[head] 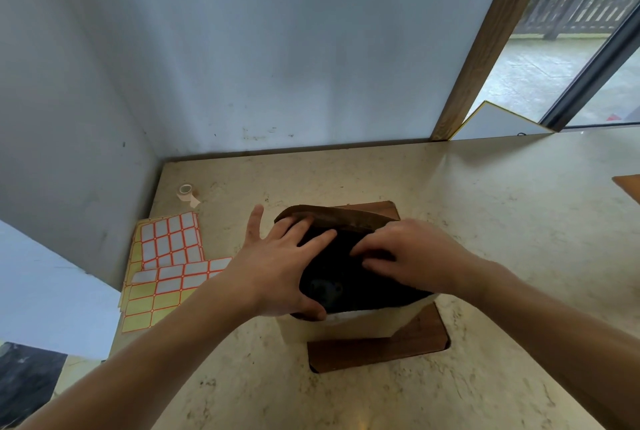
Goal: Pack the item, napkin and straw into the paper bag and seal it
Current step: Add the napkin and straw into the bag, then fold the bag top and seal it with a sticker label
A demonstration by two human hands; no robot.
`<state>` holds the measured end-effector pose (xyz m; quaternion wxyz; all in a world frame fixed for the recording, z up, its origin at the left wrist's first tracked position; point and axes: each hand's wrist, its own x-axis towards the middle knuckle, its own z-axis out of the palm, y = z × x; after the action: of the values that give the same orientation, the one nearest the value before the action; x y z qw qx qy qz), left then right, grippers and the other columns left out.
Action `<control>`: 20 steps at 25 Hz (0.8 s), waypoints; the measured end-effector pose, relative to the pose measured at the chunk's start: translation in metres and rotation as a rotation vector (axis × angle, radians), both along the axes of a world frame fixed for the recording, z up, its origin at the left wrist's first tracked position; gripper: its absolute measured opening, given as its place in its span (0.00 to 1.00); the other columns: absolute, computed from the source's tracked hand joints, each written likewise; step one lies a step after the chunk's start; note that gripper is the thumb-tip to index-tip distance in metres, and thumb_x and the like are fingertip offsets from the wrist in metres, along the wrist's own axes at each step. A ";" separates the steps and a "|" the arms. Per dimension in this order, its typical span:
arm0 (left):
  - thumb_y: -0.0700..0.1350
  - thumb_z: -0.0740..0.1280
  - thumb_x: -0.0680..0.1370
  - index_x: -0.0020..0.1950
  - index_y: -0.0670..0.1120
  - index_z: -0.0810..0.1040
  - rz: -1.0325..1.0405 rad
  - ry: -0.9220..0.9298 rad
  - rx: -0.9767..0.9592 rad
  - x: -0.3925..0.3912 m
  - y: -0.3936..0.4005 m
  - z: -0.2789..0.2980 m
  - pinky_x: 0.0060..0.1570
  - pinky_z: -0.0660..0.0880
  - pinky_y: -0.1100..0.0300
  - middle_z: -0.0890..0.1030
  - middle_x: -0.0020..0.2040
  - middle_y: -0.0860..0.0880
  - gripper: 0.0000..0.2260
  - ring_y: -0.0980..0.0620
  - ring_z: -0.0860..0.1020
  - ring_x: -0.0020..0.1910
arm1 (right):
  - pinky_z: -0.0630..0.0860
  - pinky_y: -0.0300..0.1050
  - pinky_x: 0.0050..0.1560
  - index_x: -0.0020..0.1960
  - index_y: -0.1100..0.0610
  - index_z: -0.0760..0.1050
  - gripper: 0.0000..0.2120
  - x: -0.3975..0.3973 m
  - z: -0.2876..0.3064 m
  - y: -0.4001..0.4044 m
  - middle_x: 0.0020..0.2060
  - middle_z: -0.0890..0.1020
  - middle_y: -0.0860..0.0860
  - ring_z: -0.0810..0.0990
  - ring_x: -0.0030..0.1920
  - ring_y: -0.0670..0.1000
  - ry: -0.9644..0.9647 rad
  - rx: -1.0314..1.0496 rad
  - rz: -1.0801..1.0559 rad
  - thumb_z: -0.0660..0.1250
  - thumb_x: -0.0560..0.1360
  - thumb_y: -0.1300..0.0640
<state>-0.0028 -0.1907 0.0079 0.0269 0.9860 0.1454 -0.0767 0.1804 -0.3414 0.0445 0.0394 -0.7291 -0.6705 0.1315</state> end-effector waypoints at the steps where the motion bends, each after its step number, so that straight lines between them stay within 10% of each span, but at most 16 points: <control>1: 0.75 0.62 0.65 0.74 0.63 0.36 0.002 -0.004 -0.015 -0.001 0.001 0.000 0.62 0.21 0.37 0.48 0.79 0.47 0.48 0.47 0.41 0.76 | 0.76 0.44 0.54 0.59 0.41 0.77 0.16 0.001 0.002 -0.006 0.50 0.83 0.40 0.79 0.52 0.42 -0.029 0.036 0.006 0.57 0.77 0.40; 6: 0.73 0.57 0.69 0.75 0.63 0.42 -0.011 -0.084 -0.084 -0.010 0.007 0.004 0.67 0.27 0.38 0.59 0.78 0.52 0.41 0.50 0.49 0.77 | 0.59 0.51 0.72 0.51 0.42 0.82 0.30 0.006 -0.005 -0.047 0.45 0.84 0.38 0.76 0.58 0.41 -0.127 0.095 0.018 0.44 0.77 0.30; 12: 0.70 0.47 0.76 0.73 0.58 0.63 -0.022 -0.275 -0.073 -0.036 0.007 0.009 0.73 0.40 0.43 0.81 0.60 0.56 0.30 0.54 0.69 0.69 | 0.71 0.58 0.65 0.46 0.46 0.83 0.29 0.017 -0.007 -0.078 0.47 0.85 0.42 0.78 0.60 0.51 -0.289 0.240 0.018 0.51 0.74 0.28; 20: 0.72 0.61 0.71 0.63 0.57 0.76 0.071 -0.455 -0.131 -0.078 -0.003 -0.003 0.60 0.70 0.42 0.72 0.69 0.54 0.27 0.50 0.61 0.72 | 0.77 0.54 0.57 0.46 0.47 0.81 0.14 0.015 -0.035 -0.090 0.70 0.70 0.52 0.72 0.66 0.55 -0.056 0.404 -0.158 0.70 0.68 0.39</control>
<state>-0.0806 -0.1935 0.0052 0.1255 0.9683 0.1650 0.1391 0.1949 -0.4312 0.0092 0.1760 -0.7602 -0.6247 -0.0294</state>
